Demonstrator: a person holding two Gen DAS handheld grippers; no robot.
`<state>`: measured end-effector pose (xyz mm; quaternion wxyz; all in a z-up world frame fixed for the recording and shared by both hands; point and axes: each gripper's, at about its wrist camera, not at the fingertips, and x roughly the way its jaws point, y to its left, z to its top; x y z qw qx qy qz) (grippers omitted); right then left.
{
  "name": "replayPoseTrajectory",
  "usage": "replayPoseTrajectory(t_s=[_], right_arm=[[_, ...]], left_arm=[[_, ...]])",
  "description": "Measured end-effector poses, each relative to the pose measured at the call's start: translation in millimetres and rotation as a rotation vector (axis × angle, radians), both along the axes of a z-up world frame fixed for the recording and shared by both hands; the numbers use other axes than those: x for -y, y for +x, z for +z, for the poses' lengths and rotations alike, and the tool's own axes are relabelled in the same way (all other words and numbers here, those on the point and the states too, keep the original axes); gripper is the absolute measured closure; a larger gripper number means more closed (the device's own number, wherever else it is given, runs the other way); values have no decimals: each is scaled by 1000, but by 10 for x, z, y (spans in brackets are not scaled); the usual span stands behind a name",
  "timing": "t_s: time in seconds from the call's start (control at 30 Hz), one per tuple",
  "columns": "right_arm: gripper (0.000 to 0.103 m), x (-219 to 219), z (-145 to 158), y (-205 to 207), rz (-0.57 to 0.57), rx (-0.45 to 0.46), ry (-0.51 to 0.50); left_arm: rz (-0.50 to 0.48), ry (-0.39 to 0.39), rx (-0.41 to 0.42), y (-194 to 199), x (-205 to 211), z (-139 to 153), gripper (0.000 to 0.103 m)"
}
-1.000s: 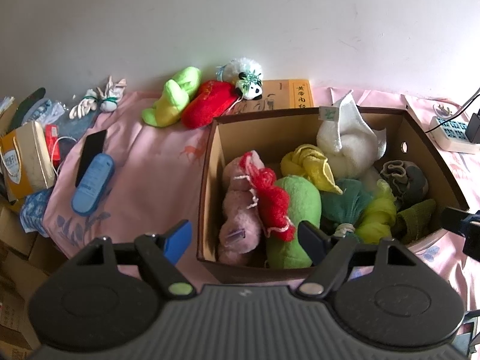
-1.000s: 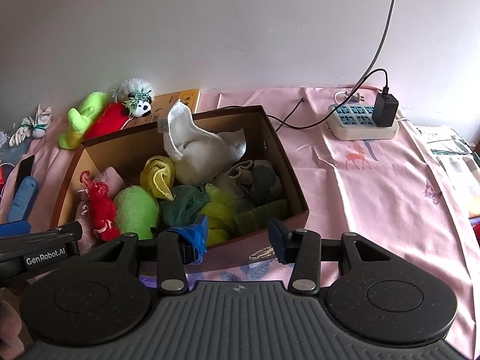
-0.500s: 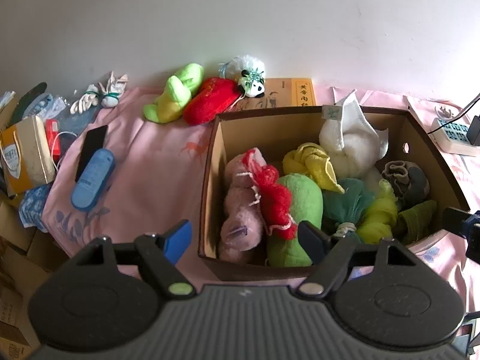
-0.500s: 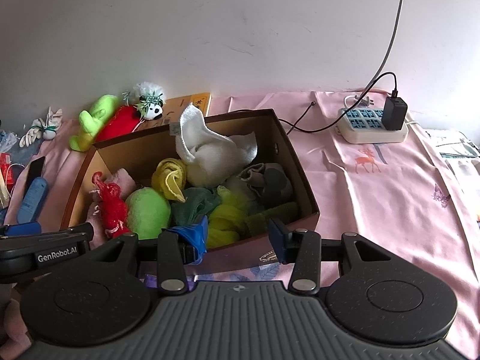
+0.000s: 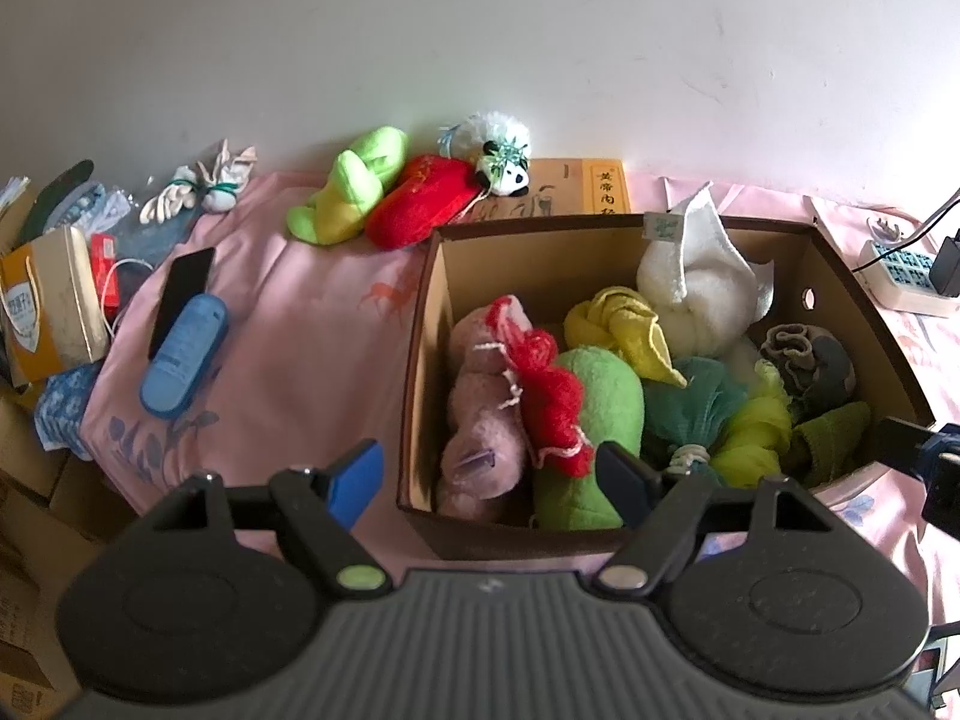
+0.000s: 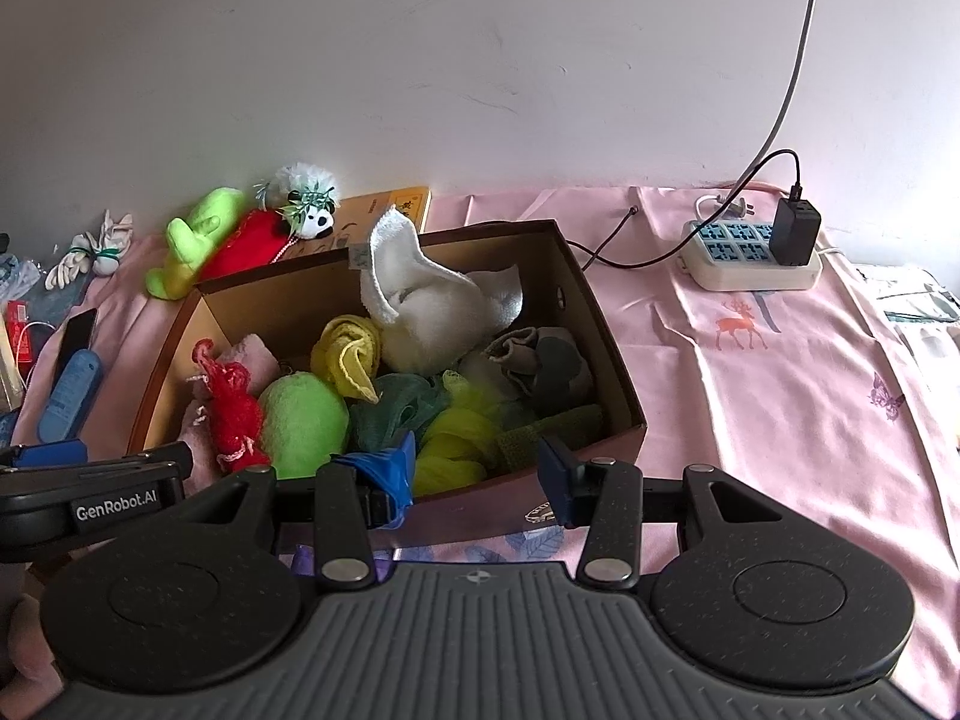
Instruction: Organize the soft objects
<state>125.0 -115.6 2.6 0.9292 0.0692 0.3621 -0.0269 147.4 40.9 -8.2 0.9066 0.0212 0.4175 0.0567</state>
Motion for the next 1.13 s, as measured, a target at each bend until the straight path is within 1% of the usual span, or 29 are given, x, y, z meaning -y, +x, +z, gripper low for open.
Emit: replayPoseTrajectory(t_s=[0.4,0.73,0.83,0.93,1.0,1.13], right_arm=[[74,-40,2,-6,19,-3,-8],[74,-49,-3,7,22,-5,-4],[74,-47,-10,10,18,-5,-1],[74,-41,-17,10,15,-5,0],[74,-38,-18,9,17,-5,0],[74,-34,-26,10,13,-6,-5]], left_arm=[[15,-7,9,-35,-25,19,24],[3,-2,17,-55,-11,28,24],[-1,-12,15,-56,-17,26,24],[-7,-10,36,-75,-13,34,24],[-9,-6,50,-87,-8,47,25],[-2,-20,53,-77,-34,52,26]])
